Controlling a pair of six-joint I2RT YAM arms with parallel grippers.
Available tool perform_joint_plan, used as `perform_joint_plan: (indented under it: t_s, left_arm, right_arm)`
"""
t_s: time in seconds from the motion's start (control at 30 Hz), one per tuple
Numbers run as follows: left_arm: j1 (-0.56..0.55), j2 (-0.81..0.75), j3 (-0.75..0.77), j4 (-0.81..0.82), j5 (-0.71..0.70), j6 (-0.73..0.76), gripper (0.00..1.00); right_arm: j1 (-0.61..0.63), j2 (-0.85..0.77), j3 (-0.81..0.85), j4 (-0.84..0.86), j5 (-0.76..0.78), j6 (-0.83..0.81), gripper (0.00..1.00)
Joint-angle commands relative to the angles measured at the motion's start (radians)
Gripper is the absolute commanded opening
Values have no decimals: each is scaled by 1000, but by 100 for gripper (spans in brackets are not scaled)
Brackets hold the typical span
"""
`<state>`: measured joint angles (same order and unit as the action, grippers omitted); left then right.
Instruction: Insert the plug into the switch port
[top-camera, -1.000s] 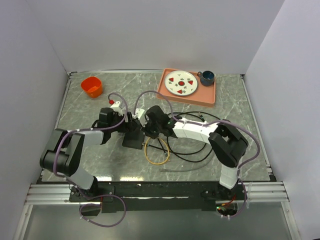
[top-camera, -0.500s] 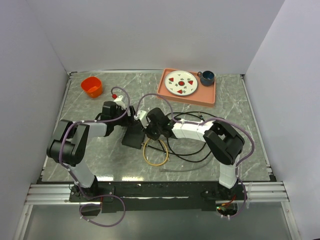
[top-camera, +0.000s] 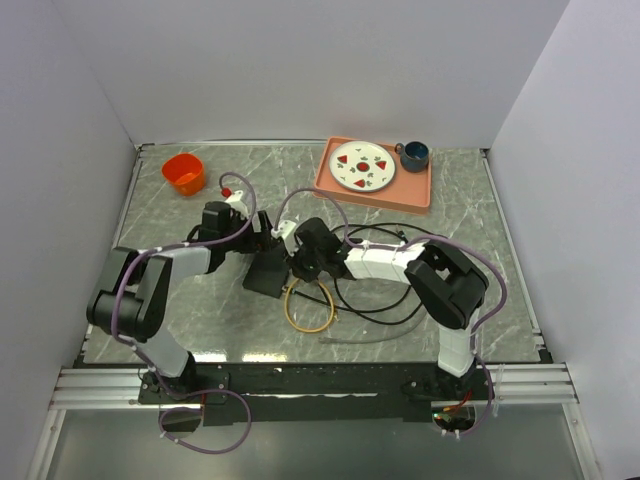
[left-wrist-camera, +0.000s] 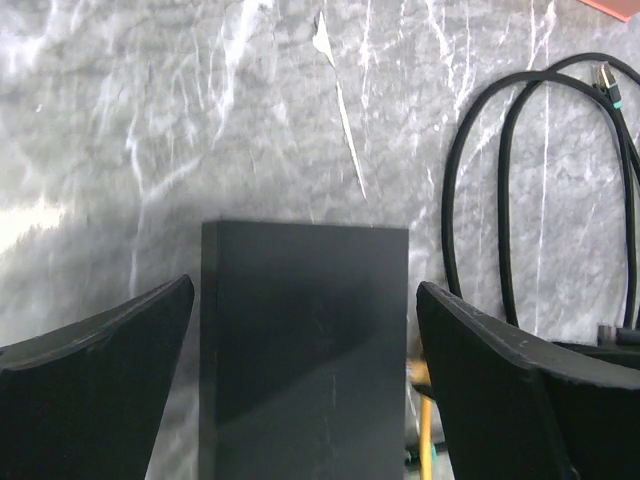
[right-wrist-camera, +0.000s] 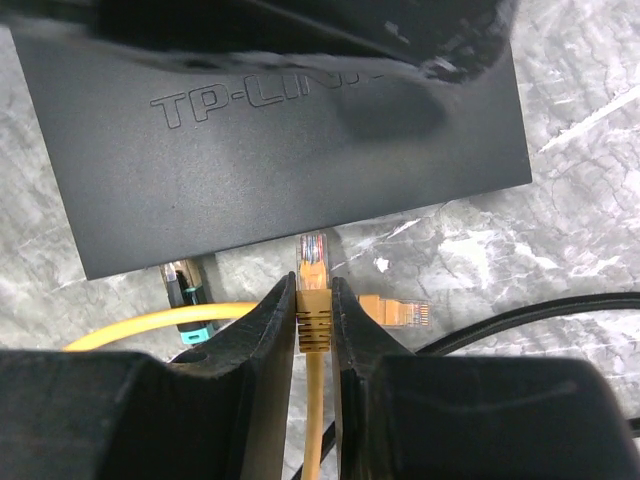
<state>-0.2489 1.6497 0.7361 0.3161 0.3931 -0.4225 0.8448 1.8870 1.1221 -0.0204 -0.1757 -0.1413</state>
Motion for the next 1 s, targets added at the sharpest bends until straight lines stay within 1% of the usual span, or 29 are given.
perform_joint_plan:
  t_s: [0.0, 0.17, 0.37, 0.43, 0.87, 0.97]
  left_arm:
    - [0, -97, -61, -12, -36, -44, 99]
    - [-1, -97, -87, -29, 4, -67, 97]
    - [-10, -39, -78, -18, 49, -71, 93]
    - [-13, -28, -75, -9, 59, -70, 92]
    - [-20, 38, -52, -2, 101, -44, 89]
    - [-20, 44, -47, -3, 104, -44, 89]
  right_arm:
    - [34, -38, -48, 62, 48, 40, 0]
    - [80, -69, -94, 126, 110, 48, 0]
    - [100, -134, -192, 237, 173, 58, 0]
    - [102, -137, -202, 260, 214, 63, 0]
    - [102, -137, -245, 396, 272, 78, 0]
    - [103, -131, -245, 401, 291, 80, 0]
